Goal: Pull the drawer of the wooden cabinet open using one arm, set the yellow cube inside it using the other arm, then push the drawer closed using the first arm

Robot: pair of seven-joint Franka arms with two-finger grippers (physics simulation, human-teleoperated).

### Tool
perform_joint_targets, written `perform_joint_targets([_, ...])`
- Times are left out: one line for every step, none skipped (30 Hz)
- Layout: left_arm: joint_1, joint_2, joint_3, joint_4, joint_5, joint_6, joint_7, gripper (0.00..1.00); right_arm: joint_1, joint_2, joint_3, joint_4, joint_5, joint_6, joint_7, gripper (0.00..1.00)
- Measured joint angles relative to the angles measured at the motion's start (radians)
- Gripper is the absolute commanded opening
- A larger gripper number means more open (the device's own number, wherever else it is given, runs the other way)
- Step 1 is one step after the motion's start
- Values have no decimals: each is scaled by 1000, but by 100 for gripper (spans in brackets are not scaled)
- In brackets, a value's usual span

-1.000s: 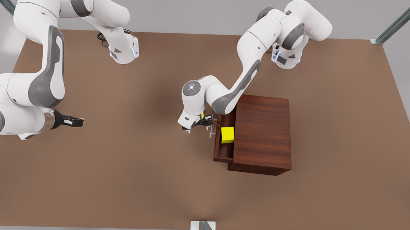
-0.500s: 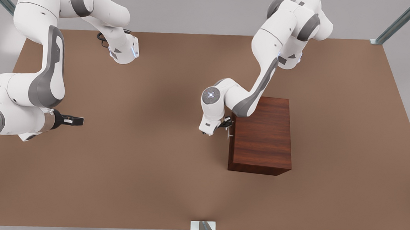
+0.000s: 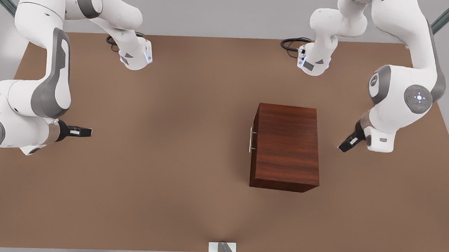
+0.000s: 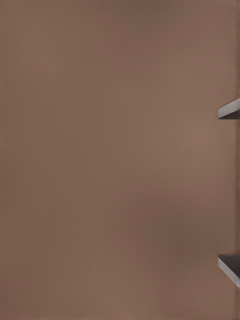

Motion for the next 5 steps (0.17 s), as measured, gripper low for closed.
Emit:
perform_joint_targets([-14, 16, 0, 31, -7, -1, 42, 100, 0, 0, 0, 0, 0, 0, -1, 100])
perform_joint_targets([-27, 26, -1, 45, -12, -3, 81, 100, 0, 0, 0, 0, 0, 0, -2, 100])
perform_joint_targets([-34, 32, -1, 53, -16, -4, 119, 100, 0, 0, 0, 0, -1, 0, -3, 100])
perform_joint_targets([-35, 36, -1, 57, -19, -4, 154, 100, 0, 0, 0, 0, -1, 0, -4, 100])
perform_joint_targets([-34, 38, -1, 58, -22, -5, 187, 100, 0, 0, 0, 0, -1, 0, -5, 100])
